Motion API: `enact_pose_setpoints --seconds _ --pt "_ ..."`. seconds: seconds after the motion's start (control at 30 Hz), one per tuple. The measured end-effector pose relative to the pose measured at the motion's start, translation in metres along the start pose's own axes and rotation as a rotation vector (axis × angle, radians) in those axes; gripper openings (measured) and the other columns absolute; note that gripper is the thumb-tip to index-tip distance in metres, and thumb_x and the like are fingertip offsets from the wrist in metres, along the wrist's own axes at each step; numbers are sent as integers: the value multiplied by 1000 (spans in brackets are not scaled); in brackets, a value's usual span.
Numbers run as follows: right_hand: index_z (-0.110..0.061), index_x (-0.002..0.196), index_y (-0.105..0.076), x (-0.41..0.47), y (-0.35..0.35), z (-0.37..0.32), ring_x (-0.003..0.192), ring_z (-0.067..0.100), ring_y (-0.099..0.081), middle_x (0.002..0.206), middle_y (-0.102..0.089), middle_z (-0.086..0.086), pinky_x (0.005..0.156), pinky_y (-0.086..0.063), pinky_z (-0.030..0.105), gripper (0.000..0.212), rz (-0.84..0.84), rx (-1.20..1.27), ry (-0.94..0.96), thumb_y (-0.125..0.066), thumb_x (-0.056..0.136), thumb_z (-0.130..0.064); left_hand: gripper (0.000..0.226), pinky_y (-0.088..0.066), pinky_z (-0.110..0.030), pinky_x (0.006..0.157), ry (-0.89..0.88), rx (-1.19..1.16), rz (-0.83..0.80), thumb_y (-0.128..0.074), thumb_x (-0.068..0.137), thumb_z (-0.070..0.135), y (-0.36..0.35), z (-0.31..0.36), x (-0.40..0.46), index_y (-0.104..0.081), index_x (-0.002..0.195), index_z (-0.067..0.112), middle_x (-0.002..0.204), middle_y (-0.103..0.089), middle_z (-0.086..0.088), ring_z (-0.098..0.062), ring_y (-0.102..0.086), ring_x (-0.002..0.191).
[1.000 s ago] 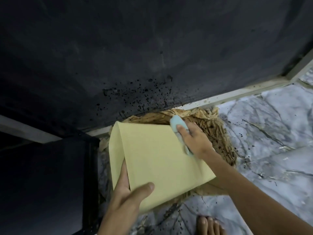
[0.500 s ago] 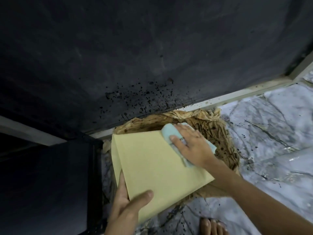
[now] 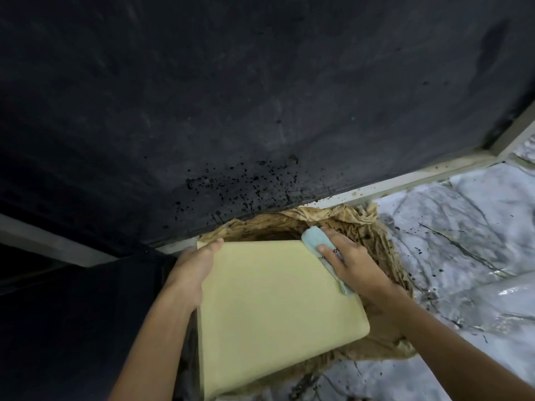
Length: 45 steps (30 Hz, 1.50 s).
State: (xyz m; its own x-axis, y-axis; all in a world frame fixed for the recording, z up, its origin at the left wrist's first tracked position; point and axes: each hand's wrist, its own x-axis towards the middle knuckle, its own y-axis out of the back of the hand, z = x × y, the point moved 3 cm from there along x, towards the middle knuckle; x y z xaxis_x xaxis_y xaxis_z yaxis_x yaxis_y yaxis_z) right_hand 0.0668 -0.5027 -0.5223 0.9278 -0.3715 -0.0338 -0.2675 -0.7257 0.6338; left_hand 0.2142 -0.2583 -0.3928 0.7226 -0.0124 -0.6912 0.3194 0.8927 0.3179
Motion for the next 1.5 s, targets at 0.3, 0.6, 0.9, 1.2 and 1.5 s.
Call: enact_pose_setpoints --seconds 0.3,0.6,0.9,1.2,1.5 --pt "-21 147 -41 -55 33 -106 116 -3 -57 143 -51 -6 93 -48 14 49 109 173 174 -51 100 -33 29 -61 -55 90 -339 -40 5 -71 91 43 10 7 -61 -78 90 15 88 -85 -8 -32 -79 91" --pt "-37 132 -57 -77 76 -165 46 4 -45 64 -62 -15 42 -34 22 35 233 563 113 -49 100 -28 49 -52 -49 106 -290 -159 -172 -87 65 55 7 -46 -94 -84 100 21 105 -85 0 -27 -76 109" --pt "-27 143 -42 -47 19 -188 117 8 -57 133 -59 -5 93 -52 36 39 176 311 223 -39 105 -37 62 -46 -57 112 -296 -171 -236 -90 69 47 0 -58 -87 -73 124 25 119 -81 -3 -28 -73 118" --pt "-41 153 -9 -6 -9 -154 150 7 4 163 -7 -17 121 5 39 61 -103 -284 226 -20 98 -64 49 -47 -52 110 -325 -269 -203 -87 76 26 1 -72 -74 -72 123 22 119 -81 -3 -24 -73 117" --pt "-24 150 -35 4 18 -87 147 18 -24 158 -35 -2 120 -18 42 63 302 -179 -286 -23 98 -57 44 -52 -36 94 -295 -310 -150 -76 71 32 9 -81 -70 -70 115 35 113 -81 12 -15 -75 109"
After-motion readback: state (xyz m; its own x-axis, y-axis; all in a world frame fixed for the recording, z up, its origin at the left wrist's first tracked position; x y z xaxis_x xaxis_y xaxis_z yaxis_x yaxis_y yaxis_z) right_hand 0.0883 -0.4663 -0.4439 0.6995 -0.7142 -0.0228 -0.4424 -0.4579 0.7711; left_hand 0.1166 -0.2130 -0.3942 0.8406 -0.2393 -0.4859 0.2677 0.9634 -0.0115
